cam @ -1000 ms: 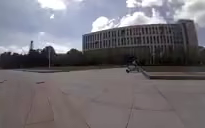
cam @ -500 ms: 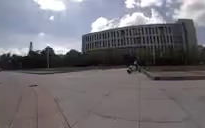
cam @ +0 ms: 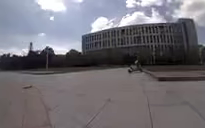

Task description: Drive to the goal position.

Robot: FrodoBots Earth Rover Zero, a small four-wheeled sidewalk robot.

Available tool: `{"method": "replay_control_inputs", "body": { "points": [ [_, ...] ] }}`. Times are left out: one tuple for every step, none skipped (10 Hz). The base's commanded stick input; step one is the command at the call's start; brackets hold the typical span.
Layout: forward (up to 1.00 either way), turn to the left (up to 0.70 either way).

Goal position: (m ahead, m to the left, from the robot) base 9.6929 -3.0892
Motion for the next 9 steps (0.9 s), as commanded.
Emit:
{"method": "replay_control_inputs", "body": {
  "points": [
    [0.70, 0.00],
    [0.70, 0.00],
    [0.70, 0.00],
    [0.70, 0.00],
    [0.70, 0.00],
    [0.70, 0.00],
    [0.70, 0.00],
    [0.70, 0.00],
    [0.70, 0.00]
  ]
}}
